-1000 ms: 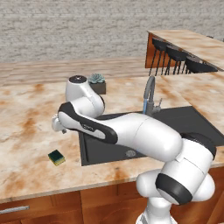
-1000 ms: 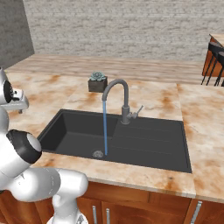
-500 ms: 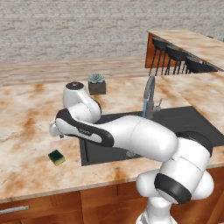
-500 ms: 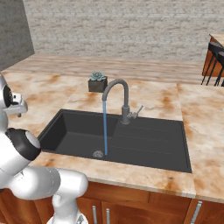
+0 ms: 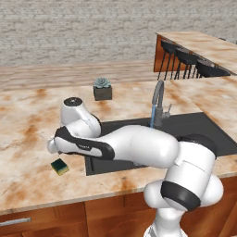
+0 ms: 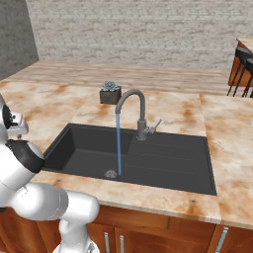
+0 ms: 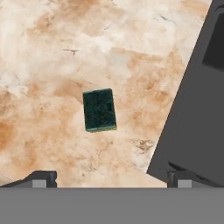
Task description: Soak the sponge with water for a few seconds and then drop it inside the sink.
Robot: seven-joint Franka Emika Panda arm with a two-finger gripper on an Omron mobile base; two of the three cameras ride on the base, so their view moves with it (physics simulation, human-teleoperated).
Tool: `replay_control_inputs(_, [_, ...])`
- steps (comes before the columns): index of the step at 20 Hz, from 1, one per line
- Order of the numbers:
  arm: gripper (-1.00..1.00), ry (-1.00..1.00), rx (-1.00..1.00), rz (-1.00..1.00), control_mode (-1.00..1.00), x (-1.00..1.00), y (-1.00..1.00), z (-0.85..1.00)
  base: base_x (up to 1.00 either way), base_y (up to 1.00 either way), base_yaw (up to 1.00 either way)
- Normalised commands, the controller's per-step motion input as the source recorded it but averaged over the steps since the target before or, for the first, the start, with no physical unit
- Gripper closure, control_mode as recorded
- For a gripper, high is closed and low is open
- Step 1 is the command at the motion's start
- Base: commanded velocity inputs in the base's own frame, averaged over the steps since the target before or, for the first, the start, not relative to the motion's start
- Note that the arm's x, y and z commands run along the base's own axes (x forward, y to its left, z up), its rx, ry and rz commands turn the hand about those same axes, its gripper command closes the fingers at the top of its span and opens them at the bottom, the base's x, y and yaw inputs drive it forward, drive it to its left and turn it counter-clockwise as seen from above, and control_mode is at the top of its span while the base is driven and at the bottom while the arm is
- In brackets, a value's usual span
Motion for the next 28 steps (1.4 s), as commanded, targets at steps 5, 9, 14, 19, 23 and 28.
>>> replay_control_inputs(5, [-1.0,0.0,0.0,0.0,-1.0,0.0,0.19,-0.34,0.0,0.0,0.0])
replay_control_inputs(9, [-1.0,0.0,0.0,0.0,-1.0,0.06,0.03,-0.2,0.0,0.0,0.0])
replay_control_inputs(14, [-1.0,0.0,0.0,0.0,-1.0,0.1,0.0,-0.16,0.0,0.0,0.0])
replay_control_inputs(19, [-1.0,0.0,0.0,0.0,-1.0,0.04,0.0,-0.25,0.0,0.0,0.0])
replay_control_inputs(23, [-1.0,0.0,0.0,0.0,-1.0,0.03,0.02,-0.25,0.0,0.0,0.0])
replay_control_inputs(28, [-1.0,0.0,0.0,0.0,-1.0,0.06,0.12,-0.19,0.0,0.0,0.0])
